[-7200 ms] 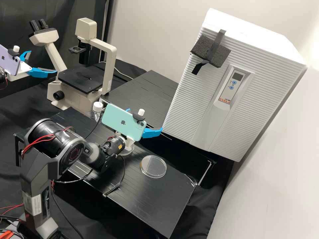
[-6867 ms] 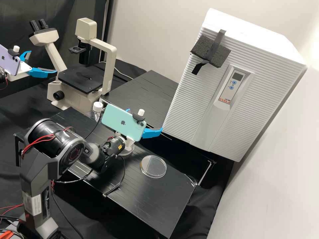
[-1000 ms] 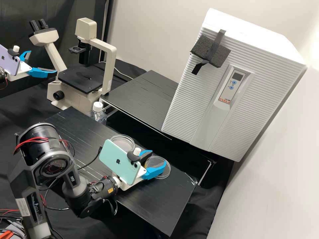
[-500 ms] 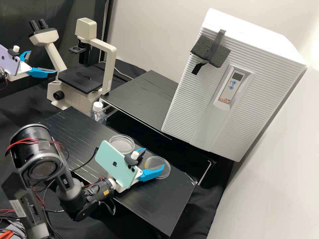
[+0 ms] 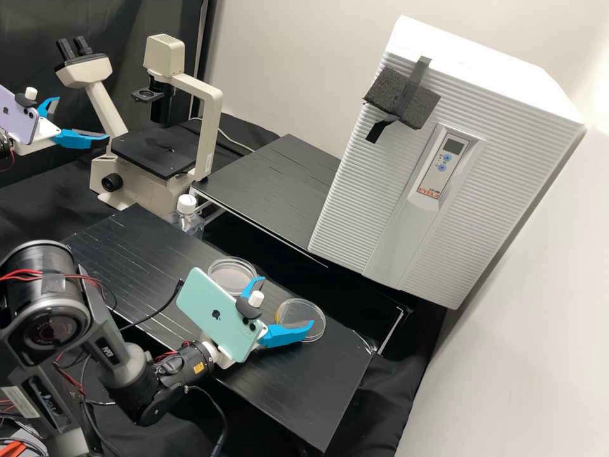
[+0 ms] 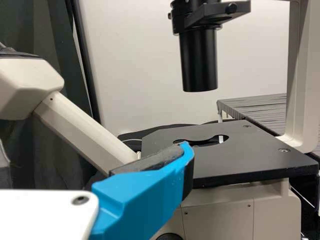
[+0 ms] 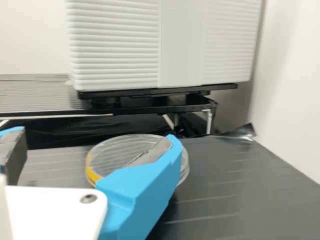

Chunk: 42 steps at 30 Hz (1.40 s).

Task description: Close the petri dish lid.

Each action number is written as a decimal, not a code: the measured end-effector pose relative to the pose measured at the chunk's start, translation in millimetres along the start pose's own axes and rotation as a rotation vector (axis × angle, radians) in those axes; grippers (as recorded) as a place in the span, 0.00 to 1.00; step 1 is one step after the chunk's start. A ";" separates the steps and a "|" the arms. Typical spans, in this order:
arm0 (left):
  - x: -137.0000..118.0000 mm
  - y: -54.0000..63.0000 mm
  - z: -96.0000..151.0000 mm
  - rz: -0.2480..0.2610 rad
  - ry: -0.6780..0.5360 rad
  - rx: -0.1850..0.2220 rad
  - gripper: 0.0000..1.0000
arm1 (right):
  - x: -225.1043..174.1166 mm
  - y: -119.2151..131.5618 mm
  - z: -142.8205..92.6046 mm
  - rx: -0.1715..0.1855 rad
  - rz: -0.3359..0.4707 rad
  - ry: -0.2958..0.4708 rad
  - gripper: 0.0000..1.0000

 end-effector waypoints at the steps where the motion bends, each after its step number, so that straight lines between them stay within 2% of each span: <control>1: 0.0 0.0 0.0 0.000 0.000 0.000 1.00 | 0.0 0.5 1.2 0.001 0.003 -0.007 1.00; 9: 0.0 0.0 0.0 0.000 0.000 0.000 1.00 | 1.1 -0.8 9.6 0.011 -0.006 -0.050 1.00; 12: 0.0 0.0 0.0 0.000 0.000 0.000 1.00 | 2.6 -5.2 11.4 0.004 -0.030 -0.056 1.00; 14: 0.0 0.0 0.0 0.000 0.000 0.000 1.00 | 3.7 -7.3 11.4 -0.012 -0.035 -0.051 1.00; 24: 0.0 0.0 0.0 0.000 0.000 0.000 1.00 | 7.1 -9.9 15.4 -0.001 -0.030 -0.062 1.00; 25: 0.0 0.0 0.0 0.000 0.000 0.000 1.00 | 7.5 -10.3 15.8 0.001 -0.034 -0.063 0.00; 42: 0.0 0.0 0.0 0.000 0.000 0.000 1.00 | 11.4 -11.1 17.9 -0.002 -0.055 -0.055 0.00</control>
